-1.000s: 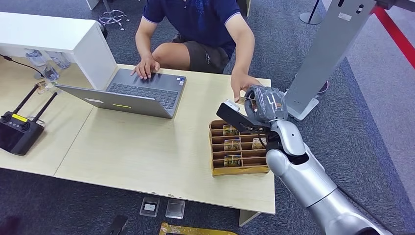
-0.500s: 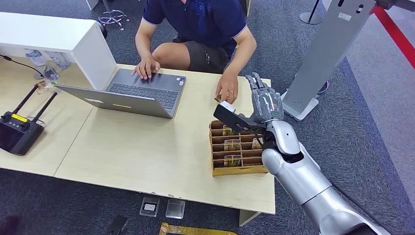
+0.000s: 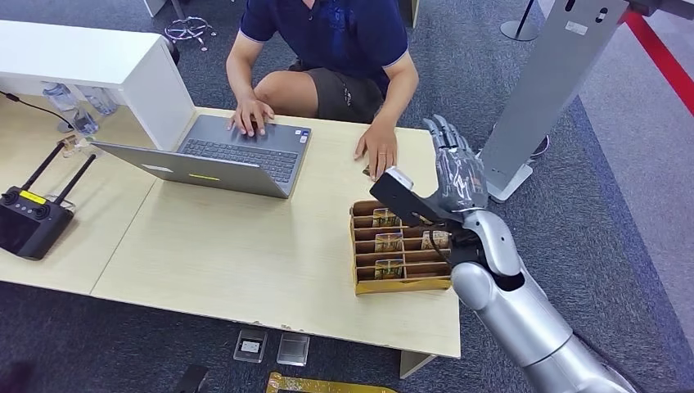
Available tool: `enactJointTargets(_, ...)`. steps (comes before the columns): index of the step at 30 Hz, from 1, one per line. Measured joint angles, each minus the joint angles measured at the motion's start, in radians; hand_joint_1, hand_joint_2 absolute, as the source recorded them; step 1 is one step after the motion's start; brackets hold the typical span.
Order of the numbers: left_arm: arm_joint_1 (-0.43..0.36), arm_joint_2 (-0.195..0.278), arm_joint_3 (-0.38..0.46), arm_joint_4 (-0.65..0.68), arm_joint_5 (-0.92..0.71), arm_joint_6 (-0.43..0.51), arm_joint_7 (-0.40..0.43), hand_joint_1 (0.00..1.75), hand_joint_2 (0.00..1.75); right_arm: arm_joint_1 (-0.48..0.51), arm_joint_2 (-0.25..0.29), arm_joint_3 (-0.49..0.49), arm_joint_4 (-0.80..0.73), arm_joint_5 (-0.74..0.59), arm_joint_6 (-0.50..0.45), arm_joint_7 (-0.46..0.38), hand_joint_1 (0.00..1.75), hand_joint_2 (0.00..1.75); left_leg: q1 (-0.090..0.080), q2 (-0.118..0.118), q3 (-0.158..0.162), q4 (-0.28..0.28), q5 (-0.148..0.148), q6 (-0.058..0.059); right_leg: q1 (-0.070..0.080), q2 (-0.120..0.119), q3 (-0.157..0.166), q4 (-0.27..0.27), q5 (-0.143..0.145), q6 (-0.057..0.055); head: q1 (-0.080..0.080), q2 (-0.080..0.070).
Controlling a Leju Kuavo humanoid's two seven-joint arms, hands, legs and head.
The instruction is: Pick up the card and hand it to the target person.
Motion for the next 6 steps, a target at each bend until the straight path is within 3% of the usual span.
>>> enactJointTargets(6, 0.001, 0.002, 0.0, 0.0, 0.009, 0.006, 0.006, 0.0, 0.0, 0.086, -0.057, -0.034, -0.127, -0.061, -0.029, -0.01, 0.0, 1.75, 0.0, 0.0, 0.001, 0.0, 0.0, 0.0, 0.0, 0.0, 0.001, -0.001, 0.0, 0.0, -0.002, 0.0)
